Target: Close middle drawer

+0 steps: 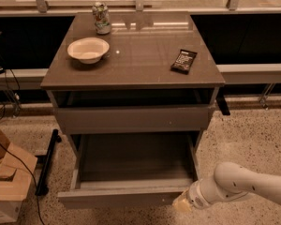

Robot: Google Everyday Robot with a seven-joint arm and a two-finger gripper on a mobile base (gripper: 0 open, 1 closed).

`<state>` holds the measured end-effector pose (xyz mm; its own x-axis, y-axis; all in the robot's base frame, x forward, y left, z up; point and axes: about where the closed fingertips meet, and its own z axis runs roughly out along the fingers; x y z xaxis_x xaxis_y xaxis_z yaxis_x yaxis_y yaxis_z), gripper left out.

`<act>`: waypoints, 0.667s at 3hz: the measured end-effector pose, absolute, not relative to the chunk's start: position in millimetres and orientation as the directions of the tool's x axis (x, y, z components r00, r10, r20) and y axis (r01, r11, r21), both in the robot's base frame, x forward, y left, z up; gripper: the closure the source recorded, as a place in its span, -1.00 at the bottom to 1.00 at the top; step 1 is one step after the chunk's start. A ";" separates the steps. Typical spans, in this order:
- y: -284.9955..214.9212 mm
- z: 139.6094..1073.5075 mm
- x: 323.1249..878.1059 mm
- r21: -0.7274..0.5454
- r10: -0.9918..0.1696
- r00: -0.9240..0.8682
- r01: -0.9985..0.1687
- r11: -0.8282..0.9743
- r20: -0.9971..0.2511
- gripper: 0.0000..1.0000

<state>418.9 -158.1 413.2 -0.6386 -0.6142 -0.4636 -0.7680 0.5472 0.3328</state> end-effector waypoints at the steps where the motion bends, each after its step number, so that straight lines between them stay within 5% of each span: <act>1: -157.5 411.5 421.8 0.327 -0.611 -0.639 -0.767 0.551 -0.467 1.00; 2: -154.0 405.0 427.8 0.294 -0.610 -0.636 -0.766 0.571 -0.473 1.00</act>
Offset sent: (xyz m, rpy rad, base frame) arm 0.0170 0.0057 -0.0137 -0.0464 -0.0722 -0.0467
